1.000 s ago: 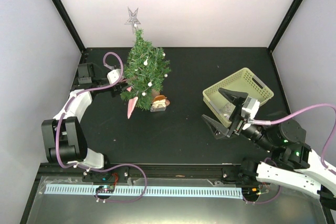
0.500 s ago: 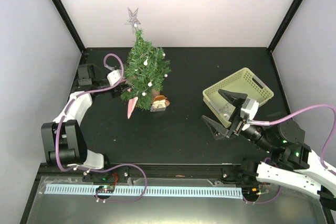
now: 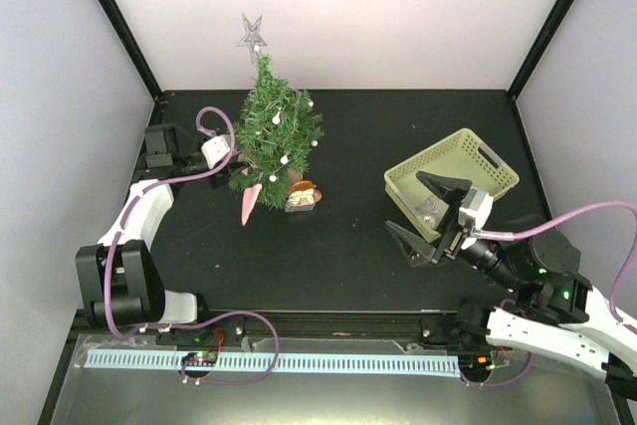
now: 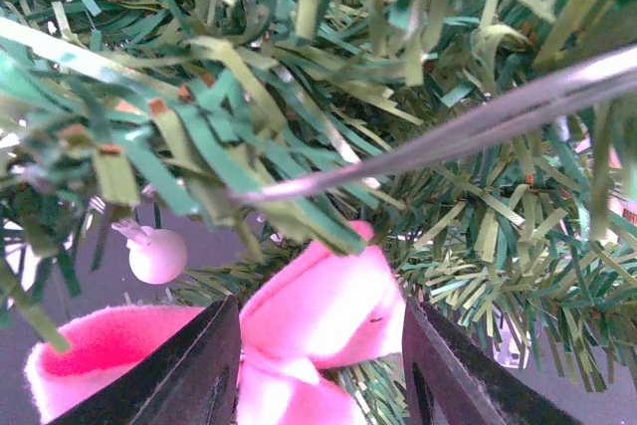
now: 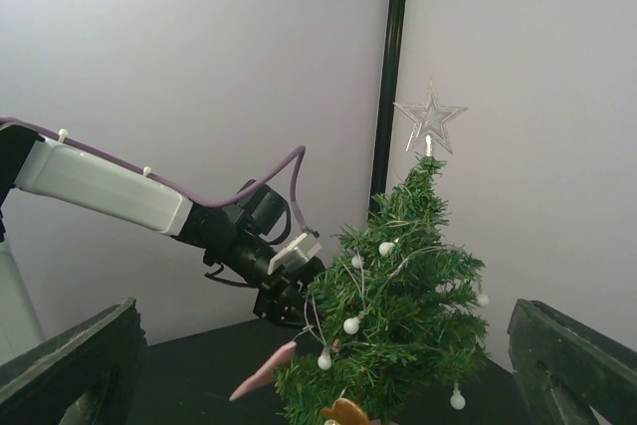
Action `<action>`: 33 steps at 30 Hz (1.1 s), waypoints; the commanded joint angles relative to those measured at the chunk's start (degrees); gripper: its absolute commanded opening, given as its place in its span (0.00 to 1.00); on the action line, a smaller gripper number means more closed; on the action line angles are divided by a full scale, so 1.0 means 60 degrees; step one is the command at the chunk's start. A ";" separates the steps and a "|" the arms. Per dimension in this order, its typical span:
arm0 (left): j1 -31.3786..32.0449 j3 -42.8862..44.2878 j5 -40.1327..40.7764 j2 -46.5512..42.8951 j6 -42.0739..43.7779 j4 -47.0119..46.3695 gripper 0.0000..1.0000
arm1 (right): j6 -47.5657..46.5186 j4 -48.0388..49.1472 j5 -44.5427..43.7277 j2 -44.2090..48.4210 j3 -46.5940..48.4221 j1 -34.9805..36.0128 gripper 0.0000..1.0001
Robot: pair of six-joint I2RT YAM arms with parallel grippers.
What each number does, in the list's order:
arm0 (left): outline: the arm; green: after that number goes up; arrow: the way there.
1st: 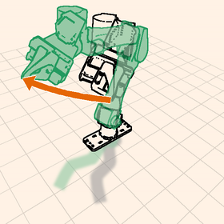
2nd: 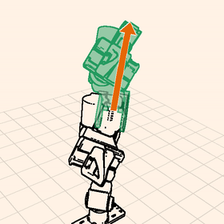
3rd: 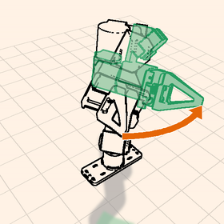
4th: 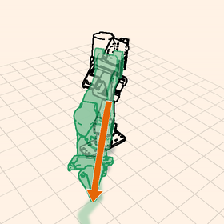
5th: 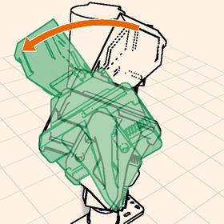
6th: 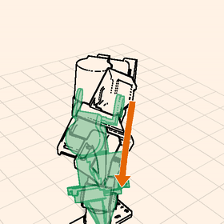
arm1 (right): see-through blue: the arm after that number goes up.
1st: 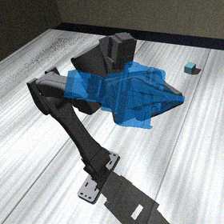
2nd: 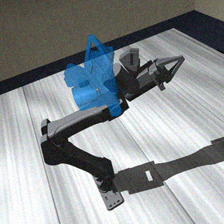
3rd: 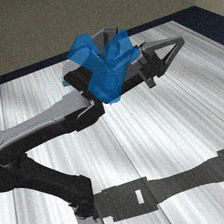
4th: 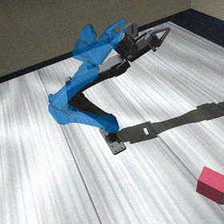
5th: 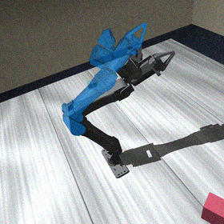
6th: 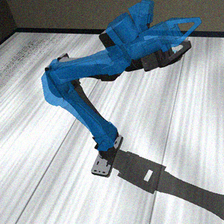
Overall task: Decorate the small christmas tree
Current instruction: Place the decoration item on the Christmas tree.
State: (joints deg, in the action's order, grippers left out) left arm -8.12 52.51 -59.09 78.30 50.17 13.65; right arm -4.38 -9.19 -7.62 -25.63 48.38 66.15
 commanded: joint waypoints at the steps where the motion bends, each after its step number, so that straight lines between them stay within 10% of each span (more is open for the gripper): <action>1: 0.0006 -0.0104 0.0088 -0.0348 0.0114 0.0117 0.46 | -0.0003 0.0034 -0.0185 0.0178 -0.0076 0.0034 1.00; 23: -0.0132 -0.1520 0.1894 -0.2238 -0.1514 -0.1156 0.48 | 0.0928 -0.0616 -0.1508 0.0268 -0.0355 0.0034 1.00; 33: -0.0137 -0.1710 0.5540 -0.4164 -0.3512 -0.0375 0.75 | 0.1737 -0.2336 -0.3730 -0.1083 0.0088 0.0020 1.00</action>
State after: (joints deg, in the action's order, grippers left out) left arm -8.62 41.82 -36.80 57.54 36.01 8.78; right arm 3.46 -16.75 -22.41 -27.88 46.78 66.15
